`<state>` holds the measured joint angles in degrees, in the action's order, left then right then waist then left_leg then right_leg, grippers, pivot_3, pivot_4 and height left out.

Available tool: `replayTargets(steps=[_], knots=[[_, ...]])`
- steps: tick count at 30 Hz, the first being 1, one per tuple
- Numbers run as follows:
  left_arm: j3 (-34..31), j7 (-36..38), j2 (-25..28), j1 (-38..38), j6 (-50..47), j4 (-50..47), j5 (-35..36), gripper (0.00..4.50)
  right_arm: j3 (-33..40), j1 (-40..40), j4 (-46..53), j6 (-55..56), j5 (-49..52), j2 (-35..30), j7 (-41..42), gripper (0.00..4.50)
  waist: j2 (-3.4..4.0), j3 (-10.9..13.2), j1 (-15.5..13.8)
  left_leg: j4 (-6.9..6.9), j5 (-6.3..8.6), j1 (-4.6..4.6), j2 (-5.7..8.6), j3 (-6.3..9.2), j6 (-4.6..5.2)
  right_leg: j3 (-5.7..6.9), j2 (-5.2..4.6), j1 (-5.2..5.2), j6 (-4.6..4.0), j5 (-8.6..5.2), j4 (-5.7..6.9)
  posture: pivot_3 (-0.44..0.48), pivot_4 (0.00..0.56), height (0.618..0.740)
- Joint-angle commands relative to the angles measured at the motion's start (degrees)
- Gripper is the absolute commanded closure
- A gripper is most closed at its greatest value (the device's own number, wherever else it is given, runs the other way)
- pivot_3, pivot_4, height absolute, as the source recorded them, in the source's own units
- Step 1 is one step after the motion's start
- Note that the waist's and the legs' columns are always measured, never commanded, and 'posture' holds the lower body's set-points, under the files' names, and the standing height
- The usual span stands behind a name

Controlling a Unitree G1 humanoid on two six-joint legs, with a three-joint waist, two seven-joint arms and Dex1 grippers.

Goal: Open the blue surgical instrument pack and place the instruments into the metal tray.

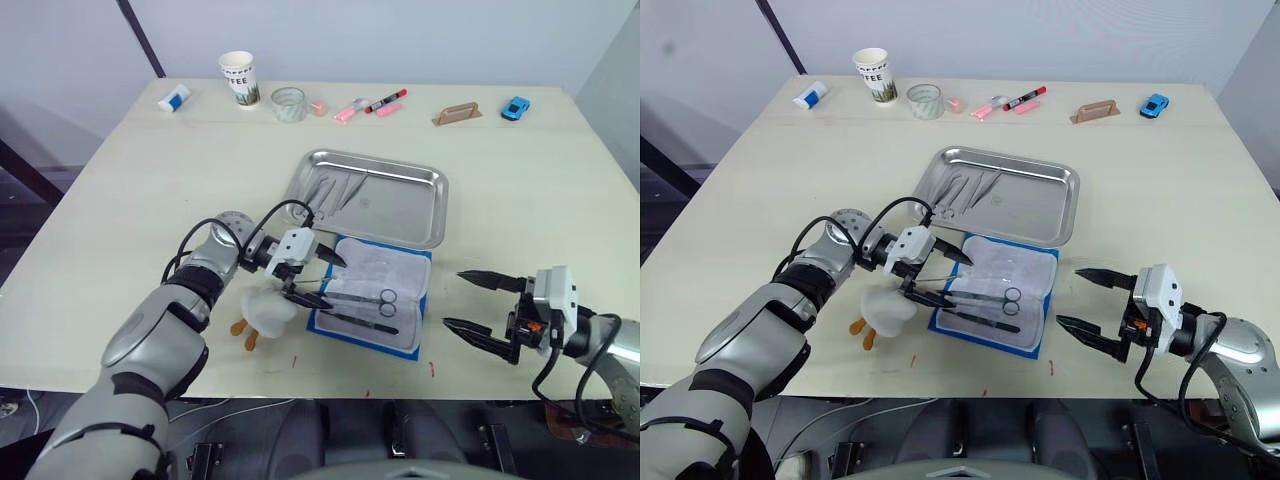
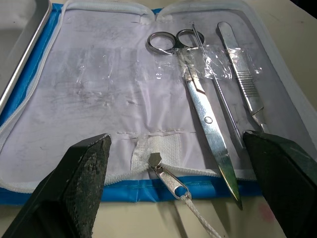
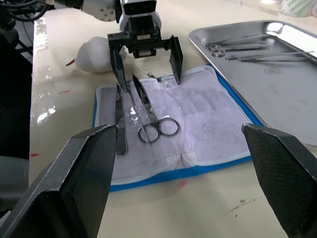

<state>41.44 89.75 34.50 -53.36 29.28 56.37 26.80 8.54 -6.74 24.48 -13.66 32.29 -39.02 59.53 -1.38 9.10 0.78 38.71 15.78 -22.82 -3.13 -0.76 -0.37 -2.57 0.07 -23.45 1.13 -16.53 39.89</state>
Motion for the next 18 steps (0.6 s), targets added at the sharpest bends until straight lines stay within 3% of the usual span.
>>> replayTargets(steps=[1, 11, 18], knots=[[2.5, 2.8, 1.3, 1.0, 0.2, -0.9, -0.3, 0.02, -0.4, 2.2, 3.1, -1.0, 2.4, 0.1, -0.5, 0.09, 0.0, 0.0, 0.0, 0.01, 0.0, 0.01, 0.0, 0.0, 0.0, 0.0, 0.0, 0.0, 0.0, 0.0, 0.01, 0.0, 0.15, 0.725], [0.4, 2.8, 3.3, 6.6, -5.6, -7.3, 3.5, 0.02, -2.7, 5.3, 4.0, -3.2, 4.2, 0.7, -1.1, 0.09, 0.02, 0.0, 0.1, 0.03, 0.0, 0.02, -0.01, 0.01, 0.0, -0.01, 0.0, 0.01, 0.0, 0.0, 0.01, 0.0, 0.15, 0.725], [-3.2, 2.8, 2.7, 8.2, -5.1, -5.5, 0.7, 0.02, -3.5, 6.8, 3.4, -3.5, 4.6, 0.5, -0.3, 0.09, 0.02, 0.0, 0.1, 0.07, 0.0, 0.03, -0.01, 0.01, 0.0, -0.01, 0.01, 0.02, 0.0, 0.0, 0.05, 0.0, 0.15, 0.725]])
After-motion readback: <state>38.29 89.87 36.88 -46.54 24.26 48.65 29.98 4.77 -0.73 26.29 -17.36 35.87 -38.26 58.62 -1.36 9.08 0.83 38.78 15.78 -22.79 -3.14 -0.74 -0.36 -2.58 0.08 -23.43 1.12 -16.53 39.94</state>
